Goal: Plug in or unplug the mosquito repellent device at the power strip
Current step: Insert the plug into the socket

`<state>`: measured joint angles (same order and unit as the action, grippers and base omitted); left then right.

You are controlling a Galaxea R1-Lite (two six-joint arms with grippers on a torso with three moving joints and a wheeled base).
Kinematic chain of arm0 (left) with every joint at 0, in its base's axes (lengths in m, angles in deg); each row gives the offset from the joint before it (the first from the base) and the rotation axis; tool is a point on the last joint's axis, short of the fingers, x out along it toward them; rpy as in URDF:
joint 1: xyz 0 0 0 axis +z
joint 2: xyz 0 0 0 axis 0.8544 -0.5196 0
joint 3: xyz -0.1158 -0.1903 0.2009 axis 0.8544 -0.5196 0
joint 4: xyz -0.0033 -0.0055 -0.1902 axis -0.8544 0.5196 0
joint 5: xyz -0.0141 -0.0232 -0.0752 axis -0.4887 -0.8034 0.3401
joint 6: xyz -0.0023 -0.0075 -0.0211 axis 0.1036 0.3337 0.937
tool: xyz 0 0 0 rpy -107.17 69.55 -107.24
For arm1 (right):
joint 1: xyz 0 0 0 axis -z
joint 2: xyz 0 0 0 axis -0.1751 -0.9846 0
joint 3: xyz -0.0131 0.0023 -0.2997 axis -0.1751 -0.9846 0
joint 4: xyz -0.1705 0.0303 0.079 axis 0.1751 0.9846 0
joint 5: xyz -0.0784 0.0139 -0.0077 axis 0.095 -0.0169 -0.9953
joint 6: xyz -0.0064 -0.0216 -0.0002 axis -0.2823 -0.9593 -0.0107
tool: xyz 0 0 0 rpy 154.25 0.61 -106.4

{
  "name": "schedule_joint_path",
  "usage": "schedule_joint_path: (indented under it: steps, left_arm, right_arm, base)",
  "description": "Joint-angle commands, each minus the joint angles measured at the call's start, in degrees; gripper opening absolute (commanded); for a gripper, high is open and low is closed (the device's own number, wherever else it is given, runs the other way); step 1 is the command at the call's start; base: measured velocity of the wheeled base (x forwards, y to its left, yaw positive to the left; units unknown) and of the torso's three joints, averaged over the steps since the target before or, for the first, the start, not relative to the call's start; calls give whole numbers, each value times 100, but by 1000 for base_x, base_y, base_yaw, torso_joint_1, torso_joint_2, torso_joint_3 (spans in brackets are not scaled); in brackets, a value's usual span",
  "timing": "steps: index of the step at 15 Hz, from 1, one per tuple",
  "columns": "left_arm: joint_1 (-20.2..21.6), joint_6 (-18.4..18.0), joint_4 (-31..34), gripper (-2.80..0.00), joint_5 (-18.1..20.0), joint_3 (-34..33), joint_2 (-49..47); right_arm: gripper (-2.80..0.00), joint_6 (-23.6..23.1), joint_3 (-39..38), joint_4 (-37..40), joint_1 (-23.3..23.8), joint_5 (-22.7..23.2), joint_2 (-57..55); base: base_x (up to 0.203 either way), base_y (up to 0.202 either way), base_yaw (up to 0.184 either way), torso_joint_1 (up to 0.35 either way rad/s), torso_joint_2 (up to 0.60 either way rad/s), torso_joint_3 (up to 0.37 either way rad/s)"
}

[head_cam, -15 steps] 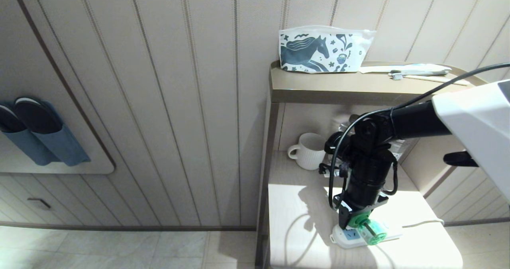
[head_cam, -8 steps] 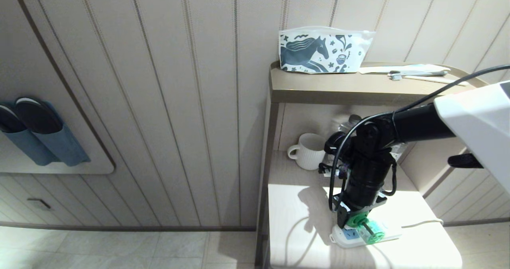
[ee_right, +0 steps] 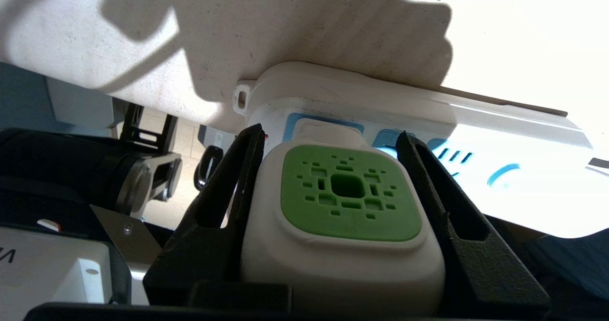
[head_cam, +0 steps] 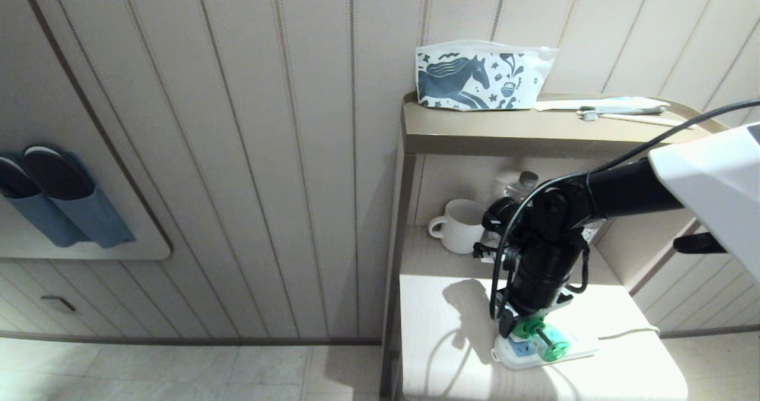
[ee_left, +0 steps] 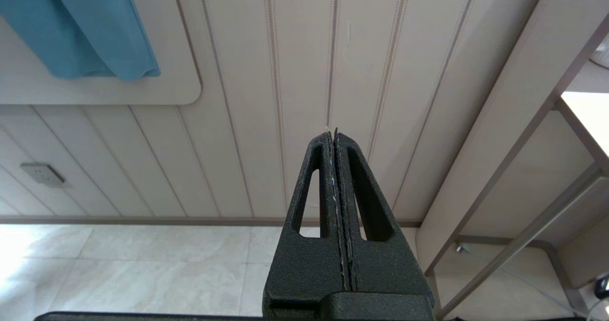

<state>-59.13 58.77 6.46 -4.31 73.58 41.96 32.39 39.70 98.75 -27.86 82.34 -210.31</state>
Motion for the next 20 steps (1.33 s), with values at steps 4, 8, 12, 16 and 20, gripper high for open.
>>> schedule_joint_path:
  steps: [4, 8, 12, 16, 20]
  left_arm:
    - [0, -3, 1, -280, -2, 2, -8]
    - [0, -3, 1, -280, 3, 2, -8]
    - [0, -3, 1, -280, 5, 2, -8]
    - [0, -3, 1, -280, -3, 2, -8]
    - [0, -3, 1, -280, 6, 2, -8]
  right_arm:
    - [-280, 207, 59, -138, 17, -18, 88]
    - [-280, 241, -65, -137, 5, -18, 424]
    - [-280, 246, -66, -137, 72, -18, 551]
    - [-280, 246, -171, -137, 72, 0, 542]
    - [-280, 246, -175, -138, 63, -8, 515]
  base:
    - [0, 0, 0, 0, 0, 0]
    - [0, 0, 0, 0, 0, 0]
    - [0, 0, 0, 0, 0, 0]
    - [0, 0, 0, 0, 0, 0]
    - [0, 0, 0, 0, 0, 0]
